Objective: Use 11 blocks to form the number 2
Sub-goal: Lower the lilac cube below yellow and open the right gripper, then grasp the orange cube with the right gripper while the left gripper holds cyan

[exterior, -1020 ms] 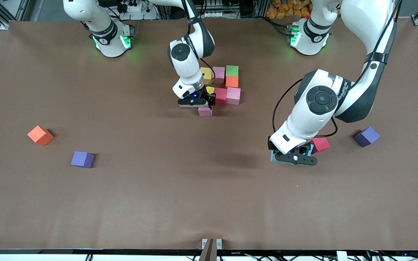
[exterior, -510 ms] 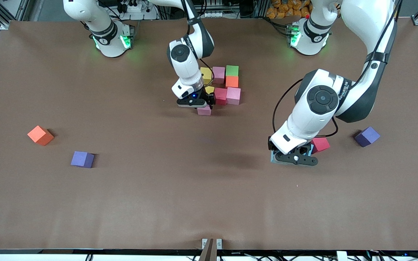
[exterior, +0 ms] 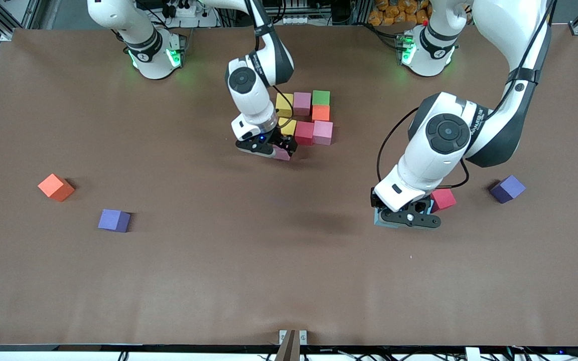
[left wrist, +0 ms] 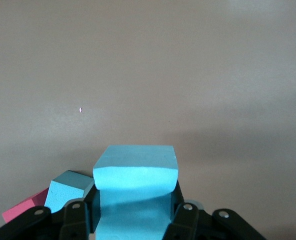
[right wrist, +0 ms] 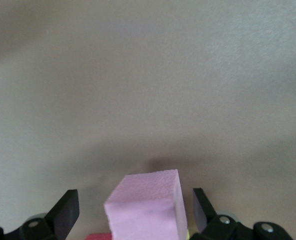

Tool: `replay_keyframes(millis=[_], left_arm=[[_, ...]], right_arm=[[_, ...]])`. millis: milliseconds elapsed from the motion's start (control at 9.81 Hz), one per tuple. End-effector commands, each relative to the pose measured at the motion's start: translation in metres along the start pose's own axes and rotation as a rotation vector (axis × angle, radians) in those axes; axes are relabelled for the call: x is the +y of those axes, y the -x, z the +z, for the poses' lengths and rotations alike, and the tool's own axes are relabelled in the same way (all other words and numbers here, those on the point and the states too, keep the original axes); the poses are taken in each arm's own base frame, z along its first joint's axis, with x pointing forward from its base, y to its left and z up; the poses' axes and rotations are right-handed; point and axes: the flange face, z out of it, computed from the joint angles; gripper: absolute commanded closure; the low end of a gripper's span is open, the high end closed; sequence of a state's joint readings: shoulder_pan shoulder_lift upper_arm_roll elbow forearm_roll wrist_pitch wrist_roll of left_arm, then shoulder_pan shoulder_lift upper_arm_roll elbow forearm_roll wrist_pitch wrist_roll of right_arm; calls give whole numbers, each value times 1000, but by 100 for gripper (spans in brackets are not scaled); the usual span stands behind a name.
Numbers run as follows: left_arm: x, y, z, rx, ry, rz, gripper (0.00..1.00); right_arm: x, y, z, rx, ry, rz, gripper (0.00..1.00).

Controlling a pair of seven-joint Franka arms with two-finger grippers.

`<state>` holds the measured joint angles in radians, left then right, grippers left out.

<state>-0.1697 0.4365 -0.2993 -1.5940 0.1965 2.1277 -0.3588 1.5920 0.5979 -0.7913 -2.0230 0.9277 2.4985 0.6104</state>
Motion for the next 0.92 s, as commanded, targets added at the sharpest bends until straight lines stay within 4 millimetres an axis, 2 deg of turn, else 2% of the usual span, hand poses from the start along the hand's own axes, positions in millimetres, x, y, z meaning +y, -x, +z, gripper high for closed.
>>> replay_keyframes(millis=[0,204,408,612,816], left_arm=[[2,9,-27,-17,-6,-19,100],[1,10,-36,-26,17,-38,100],[-2,10,-43,-18,24,-47,100],[-4,10,-42,-21,22,-50,100],[-4,10,-43,-21,23,-51,100]], right_arm=[[16,-77,-60,-170,-65,39,0],[61,-155,-90,-230,-86,-151,0],[110,-226,-117,-210,-68,-350,0],[152,-274,-136,-160,-25,-542,0],[185,-309,-149,-125,9,-694,0]])
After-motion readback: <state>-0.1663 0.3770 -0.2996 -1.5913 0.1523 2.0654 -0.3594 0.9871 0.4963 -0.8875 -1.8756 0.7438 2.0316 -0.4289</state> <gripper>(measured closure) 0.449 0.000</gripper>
